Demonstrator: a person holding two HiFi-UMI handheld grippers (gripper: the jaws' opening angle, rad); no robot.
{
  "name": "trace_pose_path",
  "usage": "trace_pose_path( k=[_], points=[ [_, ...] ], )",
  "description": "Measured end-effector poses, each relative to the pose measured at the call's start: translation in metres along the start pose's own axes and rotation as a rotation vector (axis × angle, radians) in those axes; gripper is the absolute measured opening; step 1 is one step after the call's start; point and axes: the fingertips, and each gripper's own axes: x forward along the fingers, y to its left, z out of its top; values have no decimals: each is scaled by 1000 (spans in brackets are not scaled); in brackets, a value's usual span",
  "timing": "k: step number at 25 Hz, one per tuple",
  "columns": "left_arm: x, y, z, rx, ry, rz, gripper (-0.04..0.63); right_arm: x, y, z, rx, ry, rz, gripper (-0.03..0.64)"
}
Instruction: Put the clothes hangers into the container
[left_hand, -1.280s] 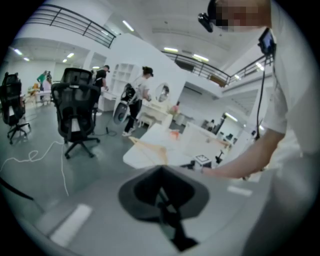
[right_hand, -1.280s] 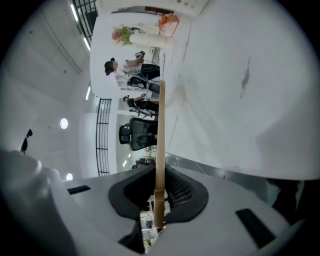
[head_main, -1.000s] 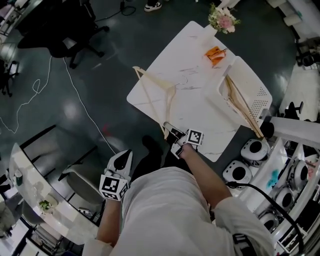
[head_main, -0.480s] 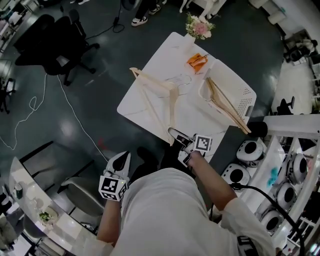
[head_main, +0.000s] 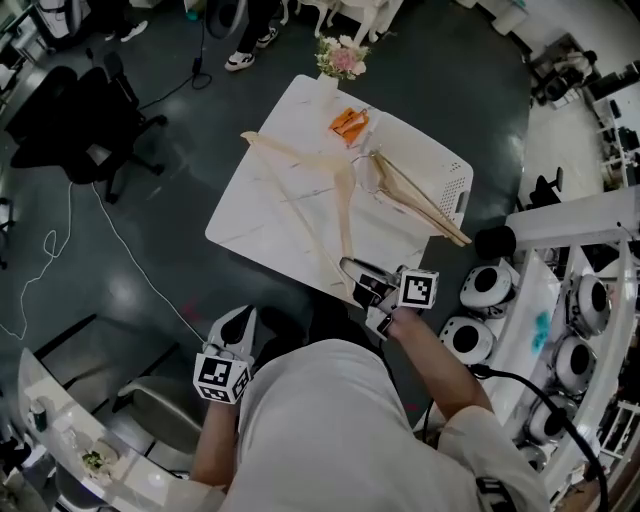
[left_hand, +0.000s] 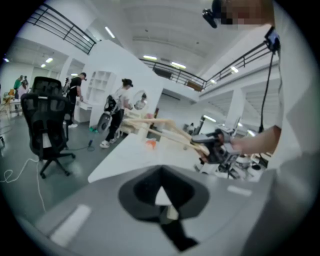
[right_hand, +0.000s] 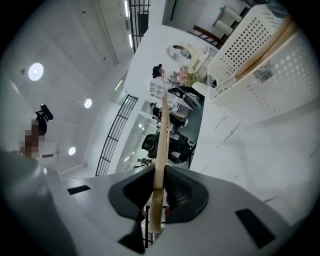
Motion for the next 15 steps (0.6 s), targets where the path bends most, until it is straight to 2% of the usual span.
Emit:
trace_pose_path(
  k=[6,11,15],
  points=[
    [18,-26,0,41,23,-47,0,-42,2,7,-18,-27,-27,49],
    [38,-48,9,45,16,-26,0,-84,5,35,-44,-38,-32,49],
    [60,-72,14,24,13,-7,0,-130,0,73,-84,-42,-71,49]
  ],
)
